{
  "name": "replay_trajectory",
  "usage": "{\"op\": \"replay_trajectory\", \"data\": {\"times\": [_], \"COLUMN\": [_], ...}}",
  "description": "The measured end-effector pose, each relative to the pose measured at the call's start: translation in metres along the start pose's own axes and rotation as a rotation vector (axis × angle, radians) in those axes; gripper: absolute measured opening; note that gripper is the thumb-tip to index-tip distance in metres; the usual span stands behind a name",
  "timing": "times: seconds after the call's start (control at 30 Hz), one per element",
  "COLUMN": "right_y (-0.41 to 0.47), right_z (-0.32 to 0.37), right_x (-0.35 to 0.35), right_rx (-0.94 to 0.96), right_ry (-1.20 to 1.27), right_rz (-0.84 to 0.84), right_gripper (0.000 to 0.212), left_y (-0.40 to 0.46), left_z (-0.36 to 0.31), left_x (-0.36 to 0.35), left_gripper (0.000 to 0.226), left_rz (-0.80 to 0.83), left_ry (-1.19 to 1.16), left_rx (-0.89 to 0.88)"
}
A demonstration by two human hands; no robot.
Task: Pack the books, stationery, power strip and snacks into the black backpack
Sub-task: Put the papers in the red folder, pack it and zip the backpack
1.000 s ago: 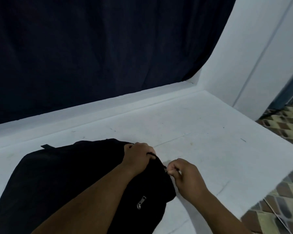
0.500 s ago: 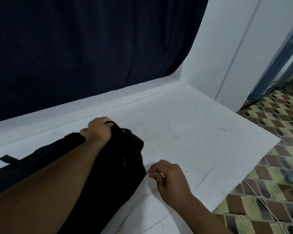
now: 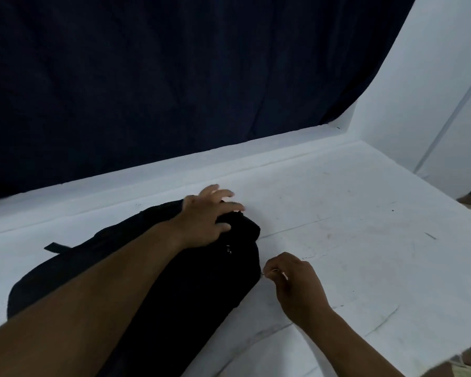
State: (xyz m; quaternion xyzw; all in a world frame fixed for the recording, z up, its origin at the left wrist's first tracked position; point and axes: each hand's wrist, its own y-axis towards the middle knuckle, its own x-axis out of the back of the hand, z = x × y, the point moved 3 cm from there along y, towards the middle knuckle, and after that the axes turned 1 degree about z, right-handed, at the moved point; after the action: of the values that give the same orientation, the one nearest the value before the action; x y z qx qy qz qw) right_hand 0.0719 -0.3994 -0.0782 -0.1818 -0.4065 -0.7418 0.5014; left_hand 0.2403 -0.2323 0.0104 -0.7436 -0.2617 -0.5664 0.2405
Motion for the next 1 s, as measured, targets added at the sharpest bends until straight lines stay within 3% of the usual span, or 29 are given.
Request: {"op": "replay_trajectory", "data": {"times": [0.07,0.13,0.27,0.47,0.6,0.83,0.9,1.0], "right_y": [0.007,0.011,0.006,0.011,0.006,-0.003,-0.006,-0.008], "right_z": [-0.003,-0.009,-0.018,-0.01,0.005,-0.004,-0.001,0.015], "right_x": [-0.003,-0.004,-0.008,-0.015,-0.029,-0.033,-0.035,-0.033], "right_rx": [0.047,0.06,0.075,0.084,0.03,-0.095,-0.177,-0.403], "right_ry": [-0.003,-0.005,0.037,0.055,0.097,0.172,0.202,0.315], "right_rz": [0.016,0.047,0.056,0.044,0.106,0.138,0.146,0.215], "right_gripper": [0.016,0.016,0.016,0.034,0.019,0.007,0.012,0.006], "left_y": [0.0,0.002,0.012,0.025,0.027,0.007,-0.018,-0.078], "left_z": [-0.028,-0.04,-0.032,-0.023,-0.004,0.019,0.05,0.116], "left_x": [-0.02,-0.037,-0.041,-0.041,-0.038,-0.017,0.002,0.025], "left_gripper": [0.049,0.037,0.016,0.02,0.027,0.02,0.033,0.05], "left_rz": [0.166,0.214,0.04,-0.129,-0.282,-0.179,-0.208,-0.135], "left_ry": [0.019,0.05,0.003,0.001,-0.094,-0.229,-0.167,-0.036], "left_rx": [-0.119,-0.163,-0.079,0.187,0.341,0.26,0.367,0.768]}}
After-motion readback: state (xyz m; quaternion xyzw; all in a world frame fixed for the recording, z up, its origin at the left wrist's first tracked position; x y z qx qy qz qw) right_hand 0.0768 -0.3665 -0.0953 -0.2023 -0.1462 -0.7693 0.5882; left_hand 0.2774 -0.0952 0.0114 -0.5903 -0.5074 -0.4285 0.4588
